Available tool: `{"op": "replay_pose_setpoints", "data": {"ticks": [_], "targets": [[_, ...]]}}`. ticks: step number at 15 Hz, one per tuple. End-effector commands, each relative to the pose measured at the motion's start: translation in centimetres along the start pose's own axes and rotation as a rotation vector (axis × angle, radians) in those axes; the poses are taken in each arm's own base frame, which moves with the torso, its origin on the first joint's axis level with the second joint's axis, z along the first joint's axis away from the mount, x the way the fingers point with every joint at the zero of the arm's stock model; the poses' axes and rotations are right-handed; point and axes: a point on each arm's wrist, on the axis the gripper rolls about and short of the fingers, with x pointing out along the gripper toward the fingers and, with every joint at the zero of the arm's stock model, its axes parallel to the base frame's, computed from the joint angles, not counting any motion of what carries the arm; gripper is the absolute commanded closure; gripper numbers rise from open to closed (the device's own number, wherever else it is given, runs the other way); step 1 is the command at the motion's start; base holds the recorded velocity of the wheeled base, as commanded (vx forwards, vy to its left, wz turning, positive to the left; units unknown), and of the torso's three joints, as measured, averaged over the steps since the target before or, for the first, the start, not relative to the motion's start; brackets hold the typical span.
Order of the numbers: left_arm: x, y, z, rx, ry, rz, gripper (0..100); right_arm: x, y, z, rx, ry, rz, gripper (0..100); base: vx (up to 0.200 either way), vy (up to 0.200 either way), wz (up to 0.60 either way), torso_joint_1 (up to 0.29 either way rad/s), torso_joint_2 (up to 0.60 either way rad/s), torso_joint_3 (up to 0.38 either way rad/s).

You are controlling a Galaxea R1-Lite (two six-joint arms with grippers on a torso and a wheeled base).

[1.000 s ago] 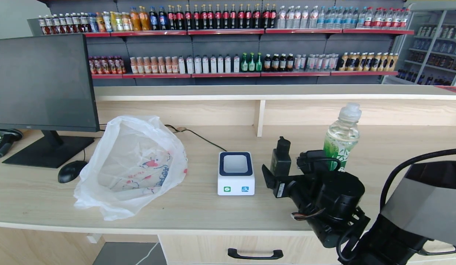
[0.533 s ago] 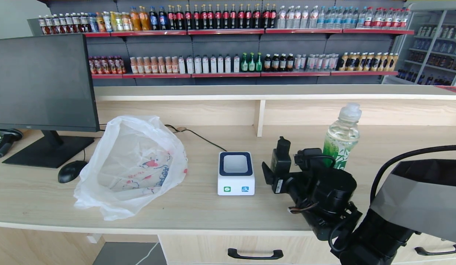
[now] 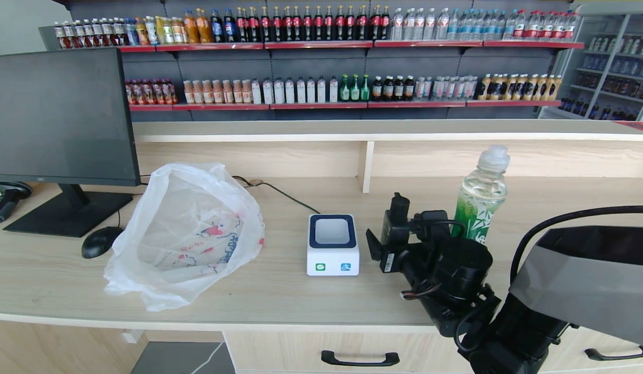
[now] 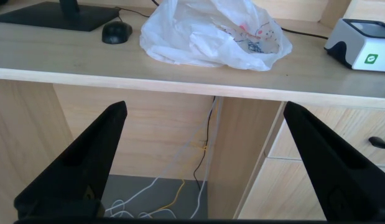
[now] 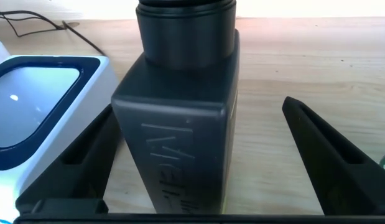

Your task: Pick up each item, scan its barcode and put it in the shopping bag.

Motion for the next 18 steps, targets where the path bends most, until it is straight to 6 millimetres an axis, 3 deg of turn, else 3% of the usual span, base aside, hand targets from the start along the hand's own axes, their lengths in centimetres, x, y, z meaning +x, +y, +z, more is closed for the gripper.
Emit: {"op": "replay_pose_setpoints", "data": {"ticks": [1,11,12,18], "targets": [[0.00,0.00,0.00,0.000,0.000,0.001,0,0.29,0.11,-0.03,0.003,-0.007,0.000,0,0.000,0.000,0.00,0.000,0.00,0.000],[0.00,0.00,0.00,0.000,0.000,0.001,0,0.75,-0.12,-0.51,-0.011,0.000,-0.012,0,0.000,0.000,0.00,0.000,0.00,0.000],[0.00,0.00,0.00,0.000,0.000,-0.001,0,0.73,-0.14,-0.54,-0.011,0.001,-0.012,100,0.000,0.000,0.00,0.000,0.00,0.000],[0.00,0.00,0.00,0.000,0.000,-0.001,0,1.15,0.05,0.30,0.026,-0.034,-0.009,100,0.000,0.000,0.00,0.000,0.00,0.000]]}}
